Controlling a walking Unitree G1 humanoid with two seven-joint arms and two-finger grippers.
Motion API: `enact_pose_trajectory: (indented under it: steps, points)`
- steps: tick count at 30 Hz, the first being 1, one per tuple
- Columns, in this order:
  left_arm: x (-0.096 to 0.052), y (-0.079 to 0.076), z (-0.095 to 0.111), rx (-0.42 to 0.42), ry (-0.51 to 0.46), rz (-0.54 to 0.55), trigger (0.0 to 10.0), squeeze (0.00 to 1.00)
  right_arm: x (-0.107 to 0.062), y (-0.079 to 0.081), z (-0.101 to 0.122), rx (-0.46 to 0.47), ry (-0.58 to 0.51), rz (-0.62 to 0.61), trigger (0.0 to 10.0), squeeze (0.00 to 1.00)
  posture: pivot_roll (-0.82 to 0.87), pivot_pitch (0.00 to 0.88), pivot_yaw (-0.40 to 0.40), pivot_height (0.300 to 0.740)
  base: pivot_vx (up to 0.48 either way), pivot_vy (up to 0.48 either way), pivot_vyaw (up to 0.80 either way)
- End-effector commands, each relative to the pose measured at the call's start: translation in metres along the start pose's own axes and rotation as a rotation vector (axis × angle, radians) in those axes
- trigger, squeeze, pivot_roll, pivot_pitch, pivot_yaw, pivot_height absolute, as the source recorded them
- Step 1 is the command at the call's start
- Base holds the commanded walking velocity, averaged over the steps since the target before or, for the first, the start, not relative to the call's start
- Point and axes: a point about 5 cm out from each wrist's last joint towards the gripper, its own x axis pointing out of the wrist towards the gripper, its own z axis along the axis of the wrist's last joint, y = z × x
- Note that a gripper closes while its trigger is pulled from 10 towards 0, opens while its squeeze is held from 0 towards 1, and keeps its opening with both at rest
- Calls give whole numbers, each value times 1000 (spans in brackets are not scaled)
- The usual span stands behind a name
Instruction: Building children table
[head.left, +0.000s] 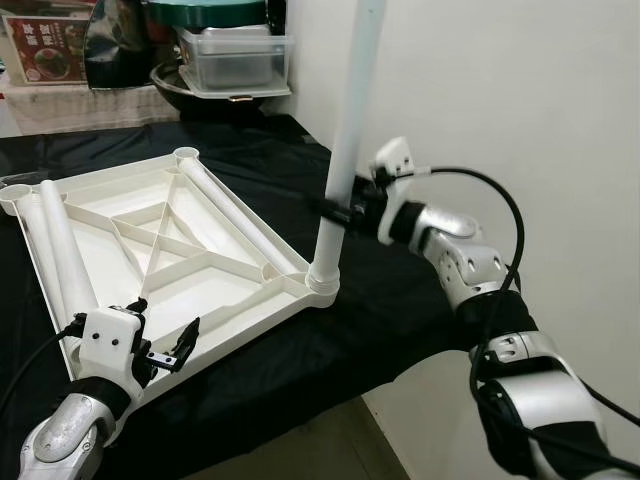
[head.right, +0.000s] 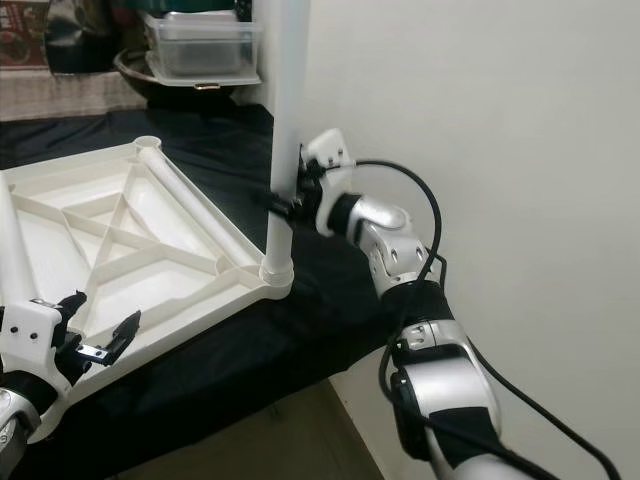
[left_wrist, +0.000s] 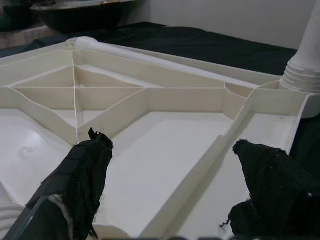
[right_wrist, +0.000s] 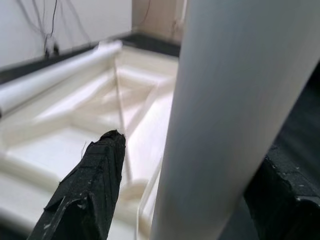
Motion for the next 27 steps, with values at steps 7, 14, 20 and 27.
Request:
enact_pose_trajectory:
  steps: [7,14,20,27]
  points:
    - [3,-4,-2,6,3,-17,10000,0,19,8,12,13,-53,121,10000,0,152,0,-140,740,0,0,0]
    - [0,-4,-1,4,1,-12,10000,0,24,21,20,18,-135,301,8941,0,162,0,-150,740,0,0,0]
    - [-3,-2,-2,2,4,-6,10000,0,22,35,17,3,-167,470,7569,0,155,0,-145,740,0,0,0]
    - [0,-3,-2,2,5,-15,10000,0,31,46,2,43,-218,313,0,0,138,0,-124,740,0,0,0]
